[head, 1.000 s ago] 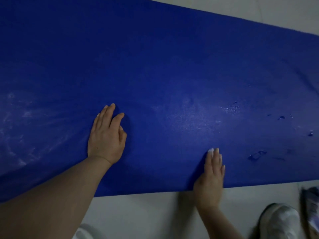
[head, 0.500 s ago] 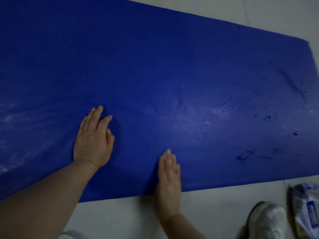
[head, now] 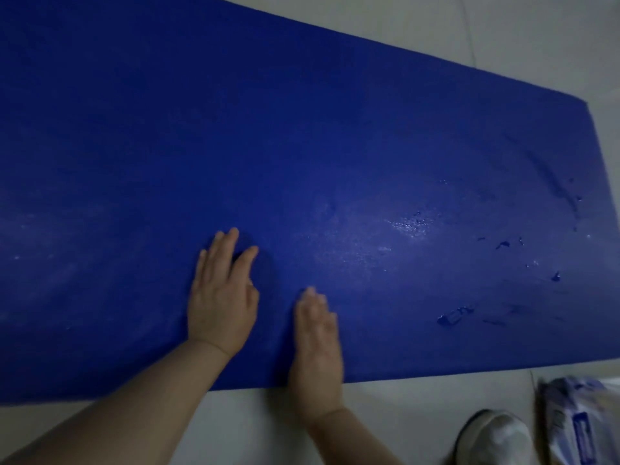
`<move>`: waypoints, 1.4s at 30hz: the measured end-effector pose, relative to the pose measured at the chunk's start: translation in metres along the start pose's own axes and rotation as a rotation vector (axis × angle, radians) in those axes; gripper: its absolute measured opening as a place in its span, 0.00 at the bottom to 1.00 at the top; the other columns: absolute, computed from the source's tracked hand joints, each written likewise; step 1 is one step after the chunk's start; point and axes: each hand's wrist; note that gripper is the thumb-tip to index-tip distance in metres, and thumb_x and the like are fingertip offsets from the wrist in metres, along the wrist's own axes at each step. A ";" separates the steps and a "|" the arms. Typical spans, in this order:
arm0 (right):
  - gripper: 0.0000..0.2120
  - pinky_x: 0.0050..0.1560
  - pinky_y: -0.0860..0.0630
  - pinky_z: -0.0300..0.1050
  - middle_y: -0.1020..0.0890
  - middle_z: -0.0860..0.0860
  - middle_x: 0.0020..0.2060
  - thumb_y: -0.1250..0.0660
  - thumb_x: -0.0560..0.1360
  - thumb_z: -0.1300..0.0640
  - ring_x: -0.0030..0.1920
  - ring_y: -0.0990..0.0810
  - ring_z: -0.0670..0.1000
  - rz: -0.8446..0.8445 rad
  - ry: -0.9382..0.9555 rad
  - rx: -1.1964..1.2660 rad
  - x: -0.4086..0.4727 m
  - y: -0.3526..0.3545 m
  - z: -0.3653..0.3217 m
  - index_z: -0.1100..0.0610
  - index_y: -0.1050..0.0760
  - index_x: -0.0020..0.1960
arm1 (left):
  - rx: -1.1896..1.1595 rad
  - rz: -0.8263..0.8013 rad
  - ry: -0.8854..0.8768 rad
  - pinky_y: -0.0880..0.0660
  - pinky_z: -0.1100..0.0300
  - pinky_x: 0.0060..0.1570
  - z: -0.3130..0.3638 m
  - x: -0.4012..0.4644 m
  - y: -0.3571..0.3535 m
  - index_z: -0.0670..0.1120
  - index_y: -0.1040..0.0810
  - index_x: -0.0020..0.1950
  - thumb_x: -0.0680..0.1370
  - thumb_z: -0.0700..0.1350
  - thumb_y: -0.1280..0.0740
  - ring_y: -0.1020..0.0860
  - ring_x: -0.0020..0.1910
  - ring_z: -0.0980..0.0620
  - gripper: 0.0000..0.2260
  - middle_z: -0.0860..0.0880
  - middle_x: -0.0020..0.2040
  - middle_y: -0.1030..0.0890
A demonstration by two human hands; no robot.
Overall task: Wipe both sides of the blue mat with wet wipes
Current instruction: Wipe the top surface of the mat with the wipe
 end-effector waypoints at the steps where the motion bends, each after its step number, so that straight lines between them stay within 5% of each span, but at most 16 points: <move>1: 0.28 0.74 0.49 0.47 0.34 0.55 0.71 0.49 0.71 0.67 0.72 0.38 0.54 -0.029 0.113 0.031 -0.005 -0.001 -0.004 0.62 0.40 0.72 | 0.015 -0.019 -0.011 0.45 0.45 0.73 0.010 -0.004 -0.006 0.40 0.27 0.67 0.72 0.34 0.35 0.39 0.74 0.40 0.22 0.37 0.73 0.34; 3: 0.29 0.74 0.48 0.46 0.33 0.54 0.71 0.48 0.71 0.67 0.72 0.39 0.52 -0.055 0.142 0.054 -0.001 0.005 0.015 0.60 0.39 0.72 | 0.041 -0.039 0.013 0.49 0.50 0.74 0.017 -0.006 -0.011 0.40 0.28 0.69 0.73 0.36 0.35 0.38 0.74 0.41 0.23 0.38 0.74 0.35; 8: 0.34 0.74 0.50 0.46 0.37 0.52 0.73 0.55 0.67 0.69 0.72 0.40 0.54 0.053 -0.195 0.045 0.006 0.012 0.071 0.60 0.42 0.73 | 0.079 -0.030 0.052 0.49 0.51 0.73 0.016 -0.003 -0.014 0.41 0.28 0.68 0.75 0.38 0.38 0.38 0.73 0.42 0.20 0.40 0.73 0.34; 14: 0.27 0.74 0.48 0.49 0.32 0.54 0.70 0.49 0.72 0.66 0.71 0.37 0.52 -0.039 0.240 0.096 0.010 0.008 0.025 0.59 0.37 0.71 | 0.173 -0.034 0.066 0.49 0.51 0.71 0.018 -0.001 -0.013 0.43 0.27 0.66 0.73 0.47 0.49 0.38 0.72 0.43 0.24 0.41 0.72 0.32; 20: 0.35 0.74 0.55 0.41 0.36 0.56 0.72 0.54 0.65 0.71 0.71 0.37 0.58 0.115 -0.314 0.064 0.024 0.021 0.106 0.64 0.37 0.72 | 0.203 -0.033 0.067 0.46 0.48 0.71 0.017 -0.002 -0.016 0.43 0.28 0.67 0.73 0.48 0.50 0.39 0.72 0.43 0.25 0.41 0.73 0.33; 25: 0.34 0.74 0.51 0.44 0.34 0.54 0.71 0.53 0.67 0.69 0.72 0.39 0.52 -0.044 0.120 0.080 0.017 0.020 0.084 0.59 0.38 0.72 | 0.208 -0.050 0.074 0.44 0.45 0.70 0.019 -0.001 -0.015 0.42 0.28 0.67 0.74 0.48 0.51 0.39 0.73 0.42 0.25 0.41 0.73 0.34; 30: 0.36 0.74 0.57 0.38 0.37 0.58 0.72 0.52 0.66 0.75 0.72 0.38 0.61 0.185 -0.443 0.095 0.024 0.031 0.147 0.62 0.40 0.74 | 0.222 -0.054 0.076 0.44 0.45 0.70 0.018 -0.002 -0.016 0.42 0.28 0.68 0.73 0.48 0.51 0.39 0.73 0.42 0.26 0.40 0.73 0.34; 36: 0.27 0.72 0.45 0.47 0.30 0.55 0.70 0.48 0.72 0.67 0.71 0.36 0.53 -0.017 0.194 0.106 0.001 0.016 0.080 0.59 0.36 0.70 | 0.238 -0.063 0.076 0.43 0.44 0.70 0.019 -0.001 -0.015 0.41 0.28 0.67 0.73 0.48 0.50 0.40 0.73 0.42 0.26 0.40 0.73 0.34; 42: 0.35 0.75 0.55 0.42 0.40 0.53 0.73 0.55 0.65 0.69 0.73 0.43 0.55 0.141 -0.330 0.111 0.011 0.023 0.128 0.62 0.39 0.73 | 0.240 -0.062 0.068 0.43 0.44 0.70 0.019 0.000 -0.016 0.41 0.29 0.68 0.74 0.48 0.51 0.39 0.72 0.42 0.26 0.40 0.73 0.34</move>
Point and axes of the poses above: each hand's wrist, its own x-axis towards the middle knuckle, its own y-axis out of the back of the hand, z = x × y
